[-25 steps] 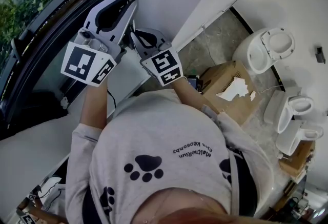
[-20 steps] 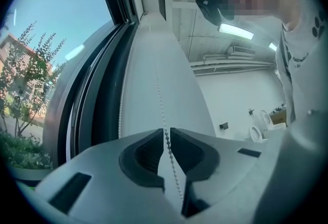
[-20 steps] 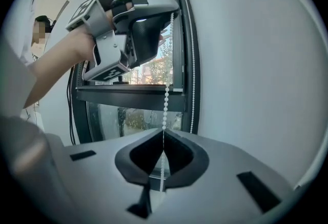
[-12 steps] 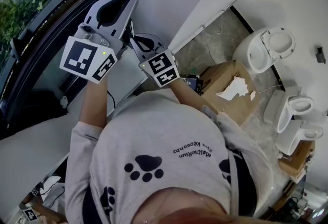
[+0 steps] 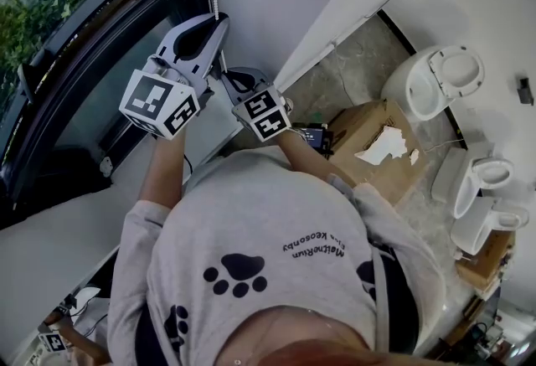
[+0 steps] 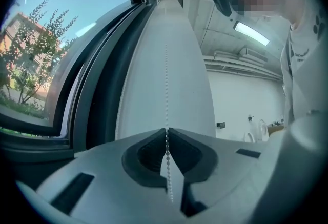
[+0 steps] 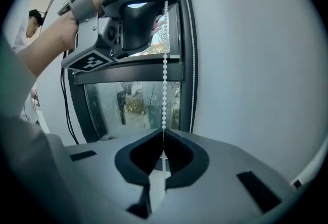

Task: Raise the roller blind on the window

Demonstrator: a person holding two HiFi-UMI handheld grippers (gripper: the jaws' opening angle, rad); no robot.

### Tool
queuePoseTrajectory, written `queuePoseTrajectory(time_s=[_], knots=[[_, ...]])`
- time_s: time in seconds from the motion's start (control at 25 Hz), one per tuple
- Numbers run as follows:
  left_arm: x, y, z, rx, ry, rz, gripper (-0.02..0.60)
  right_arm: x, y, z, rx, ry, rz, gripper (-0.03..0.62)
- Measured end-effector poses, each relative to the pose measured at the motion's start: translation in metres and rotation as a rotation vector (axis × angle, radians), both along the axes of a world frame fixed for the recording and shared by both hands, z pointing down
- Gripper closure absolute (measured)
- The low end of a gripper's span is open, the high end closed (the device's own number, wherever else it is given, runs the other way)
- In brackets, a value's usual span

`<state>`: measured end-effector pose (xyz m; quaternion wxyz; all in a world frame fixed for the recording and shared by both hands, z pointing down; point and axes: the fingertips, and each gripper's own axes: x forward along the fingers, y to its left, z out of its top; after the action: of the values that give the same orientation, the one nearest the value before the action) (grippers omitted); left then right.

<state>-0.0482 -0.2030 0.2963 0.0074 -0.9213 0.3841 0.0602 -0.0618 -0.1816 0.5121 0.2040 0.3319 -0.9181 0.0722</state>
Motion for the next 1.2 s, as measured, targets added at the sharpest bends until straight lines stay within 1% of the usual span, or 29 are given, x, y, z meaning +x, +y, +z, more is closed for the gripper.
queuePoseTrajectory(time_s=[0.24, 0.44, 0.48, 0.52, 0.56, 0.68, 0.88, 1.2], knots=[[0.001, 0.001, 0.027, -0.034, 0.005, -0.016, 0.561, 0.007, 0.001, 0.027, -0.053, 0.030, 0.011, 0.583], [-0.001, 0.005, 0.032, -0.036, 0.030, -0.026, 0.561, 0.008, 0.006, 0.041, -0.111, 0.067, -0.012, 0.579], [-0.001, 0.006, 0.033, -0.038, 0.033, -0.026, 0.561, 0.008, 0.007, 0.041, -0.109, 0.066, -0.018, 0.556], [-0.001, 0.006, 0.034, -0.041, 0.031, -0.026, 0.561, 0.007, 0.006, 0.038, -0.104, 0.059, -0.022, 0.510], [-0.001, 0.006, 0.036, -0.048, 0.024, -0.027, 0.561, 0.006, 0.006, 0.034, -0.098, 0.048, -0.024, 0.494], [-0.002, 0.005, 0.054, -0.077, 0.003, -0.036, 0.561, 0.005, 0.002, 0.019, -0.076, 0.017, -0.013, 0.494], [-0.001, 0.008, 0.079, -0.123, -0.010, -0.040, 0.561, 0.013, -0.002, 0.001, -0.040, -0.007, 0.010, 0.494], [-0.006, 0.004, 0.121, -0.192, -0.045, -0.061, 0.561, 0.019, -0.002, -0.010, -0.007, -0.024, 0.030, 0.494]])
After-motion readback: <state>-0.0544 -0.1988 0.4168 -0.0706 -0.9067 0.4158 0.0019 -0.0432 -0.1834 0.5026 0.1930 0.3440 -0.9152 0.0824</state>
